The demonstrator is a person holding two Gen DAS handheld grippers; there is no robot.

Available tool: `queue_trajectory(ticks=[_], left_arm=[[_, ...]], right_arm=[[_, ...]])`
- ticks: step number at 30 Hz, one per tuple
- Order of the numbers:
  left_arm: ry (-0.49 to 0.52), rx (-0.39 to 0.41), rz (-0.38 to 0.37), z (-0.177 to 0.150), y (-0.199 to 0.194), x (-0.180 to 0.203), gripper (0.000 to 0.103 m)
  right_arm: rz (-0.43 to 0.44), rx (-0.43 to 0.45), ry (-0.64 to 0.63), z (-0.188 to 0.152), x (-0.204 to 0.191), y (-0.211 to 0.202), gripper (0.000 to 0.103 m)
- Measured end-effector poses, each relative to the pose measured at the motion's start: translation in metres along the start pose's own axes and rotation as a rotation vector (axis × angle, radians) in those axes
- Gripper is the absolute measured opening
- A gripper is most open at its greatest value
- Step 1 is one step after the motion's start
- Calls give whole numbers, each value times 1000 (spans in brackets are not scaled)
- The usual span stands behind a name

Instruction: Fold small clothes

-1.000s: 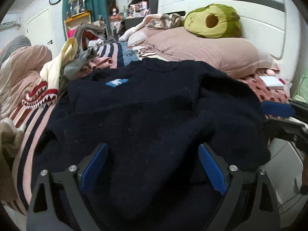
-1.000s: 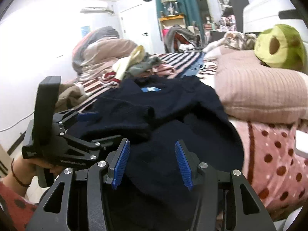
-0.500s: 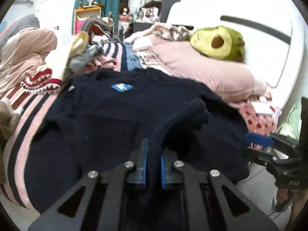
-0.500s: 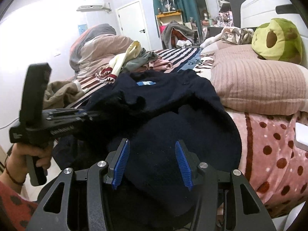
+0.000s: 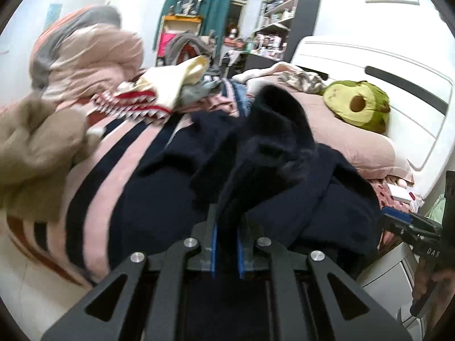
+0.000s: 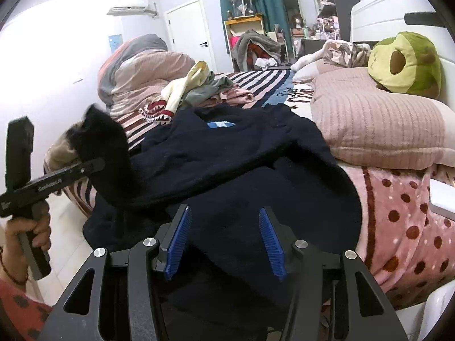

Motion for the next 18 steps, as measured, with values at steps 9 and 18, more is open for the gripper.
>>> queue_trajectory(ticks=[9, 18], left_arm=[[-46, -111, 57, -47, 0, -31, 46], [-23, -158, 46, -74, -10, -66, 87]], right_arm=[[-17, -26, -79, 0, -34, 3, 47], [-80, -123, -29, -34, -12, 0, 62]])
Point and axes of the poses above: each gripper's, at about its wrist camera, not at the fingertips, and y roughly the way its jaws point, x to its right, z to its top, the point moved 6 cm from there along y, roughly the way its jaws point, and after that the axes turned 5 degrees about z, right-handed, at the moved point
